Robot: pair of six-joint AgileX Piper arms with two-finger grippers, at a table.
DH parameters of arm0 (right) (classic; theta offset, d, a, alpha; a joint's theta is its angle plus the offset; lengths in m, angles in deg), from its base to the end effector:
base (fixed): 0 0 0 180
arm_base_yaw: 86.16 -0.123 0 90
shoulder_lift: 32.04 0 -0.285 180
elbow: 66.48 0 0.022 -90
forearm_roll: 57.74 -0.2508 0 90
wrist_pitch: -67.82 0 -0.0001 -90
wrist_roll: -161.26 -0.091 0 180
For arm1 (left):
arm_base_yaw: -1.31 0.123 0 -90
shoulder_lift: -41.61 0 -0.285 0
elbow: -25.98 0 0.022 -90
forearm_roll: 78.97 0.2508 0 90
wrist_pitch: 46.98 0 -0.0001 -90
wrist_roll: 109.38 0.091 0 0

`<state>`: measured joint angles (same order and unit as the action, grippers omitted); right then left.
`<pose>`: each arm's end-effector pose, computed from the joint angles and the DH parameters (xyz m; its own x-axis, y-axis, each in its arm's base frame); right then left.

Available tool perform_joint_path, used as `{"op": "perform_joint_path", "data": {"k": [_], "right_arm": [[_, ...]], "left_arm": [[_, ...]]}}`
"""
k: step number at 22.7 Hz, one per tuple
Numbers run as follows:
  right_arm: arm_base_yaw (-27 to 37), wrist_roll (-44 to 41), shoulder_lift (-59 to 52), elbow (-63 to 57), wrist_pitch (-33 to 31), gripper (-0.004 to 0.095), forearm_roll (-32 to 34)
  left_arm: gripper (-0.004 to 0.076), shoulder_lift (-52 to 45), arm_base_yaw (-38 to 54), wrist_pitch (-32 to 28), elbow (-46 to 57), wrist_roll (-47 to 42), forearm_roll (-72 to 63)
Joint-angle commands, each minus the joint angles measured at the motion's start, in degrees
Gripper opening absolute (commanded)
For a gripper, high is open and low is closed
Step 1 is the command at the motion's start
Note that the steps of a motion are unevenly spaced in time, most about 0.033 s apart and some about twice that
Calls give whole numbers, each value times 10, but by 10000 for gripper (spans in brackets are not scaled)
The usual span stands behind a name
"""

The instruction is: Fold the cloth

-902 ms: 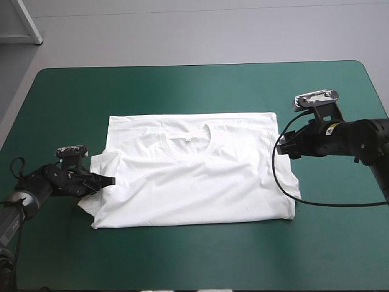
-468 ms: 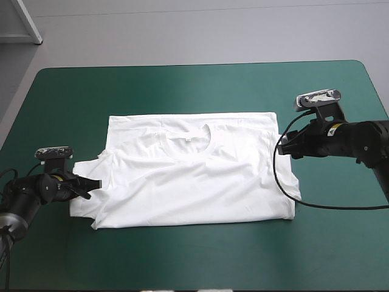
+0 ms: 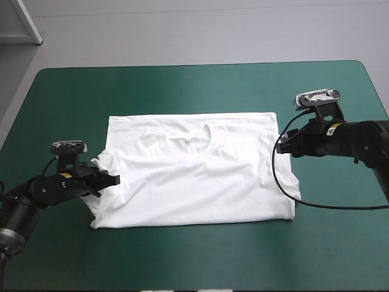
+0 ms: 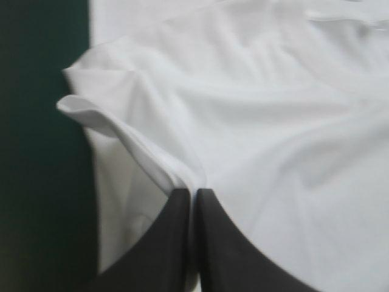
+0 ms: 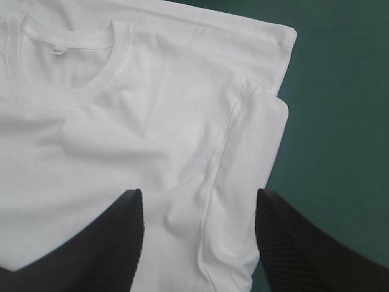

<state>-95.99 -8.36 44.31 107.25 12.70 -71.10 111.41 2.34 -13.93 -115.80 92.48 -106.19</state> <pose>0.2330 0.0579 0.3886 -0.7062 -0.1684 -0.6877 -0.3280 0.9386 0.1070 0.2061 -0.0190 0.2682 -0.7474 -0.0382 -0.6632 0.1302 0.9706 -0.2026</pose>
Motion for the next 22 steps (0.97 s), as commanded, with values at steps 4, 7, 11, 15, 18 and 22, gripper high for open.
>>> {"op": "perform_joint_path", "data": {"k": [4, 7, 11, 15, 18, 22], "right_arm": [[2, 6, -15, 15, 34, 513, -7], [2, 6, -15, 15, 34, 513, -4], [2, 6, -15, 4, 35, 513, 1], [2, -6, -15, -34, 39, 513, 31], [2, -8, -15, -61, 48, 514, 31], [2, -34, -16, -83, 46, 515, 64]], "left_arm": [[19, 7, -77, -34, -18, 47, -78], [19, 35, -98, -35, -18, 47, -84], [62, 84, -129, -40, -18, 74, -100], [391, 111, -154, -52, -18, 75, -104], [653, 112, -154, -49, -18, 75, -104], [654, 110, -154, -24, -63, 72, -100]]}}
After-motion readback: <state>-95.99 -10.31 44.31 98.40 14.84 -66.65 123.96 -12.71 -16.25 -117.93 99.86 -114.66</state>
